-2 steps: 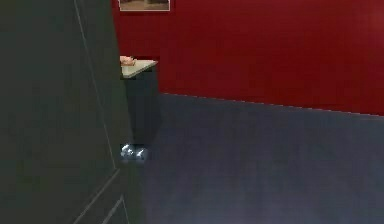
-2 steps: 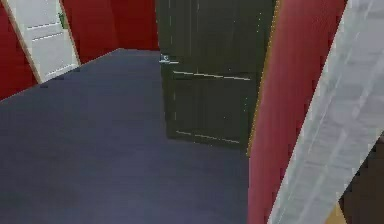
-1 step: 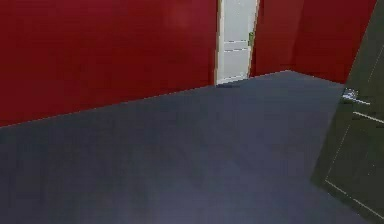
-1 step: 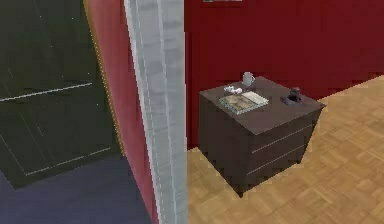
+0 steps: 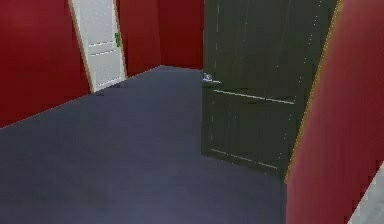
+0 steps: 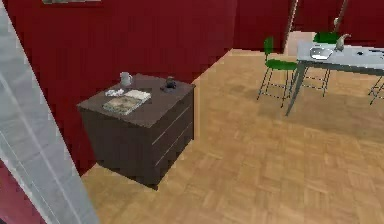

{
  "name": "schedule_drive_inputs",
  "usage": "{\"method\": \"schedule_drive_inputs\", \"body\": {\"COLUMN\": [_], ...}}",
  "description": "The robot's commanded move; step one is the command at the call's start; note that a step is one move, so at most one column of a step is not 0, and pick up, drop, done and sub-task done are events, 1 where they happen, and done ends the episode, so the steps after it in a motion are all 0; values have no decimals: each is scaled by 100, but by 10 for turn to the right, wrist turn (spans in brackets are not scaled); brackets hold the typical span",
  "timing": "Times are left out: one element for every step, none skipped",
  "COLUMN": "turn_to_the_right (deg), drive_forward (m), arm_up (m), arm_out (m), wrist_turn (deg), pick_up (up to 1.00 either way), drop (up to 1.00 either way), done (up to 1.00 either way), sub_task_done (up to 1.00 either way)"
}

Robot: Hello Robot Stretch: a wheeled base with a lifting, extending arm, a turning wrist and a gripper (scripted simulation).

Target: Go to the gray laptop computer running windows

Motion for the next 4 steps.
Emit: {"method": "schedule_drive_inputs", "body": {"turn_to_the_right": [0, -120, 0, -30], "drive_forward": [35, 0, 100, 0], "arm_up": [0, 0, 0, 0], "arm_out": [0, 0, 0, 0], "wrist_turn": [0, 0, 0, 0], "pick_up": [0, 0, 0, 0], "drop": [0, 0, 0, 0], "done": [0, 0, 0, 0], "sub_task_done": [0, 0, 0, 0]}}
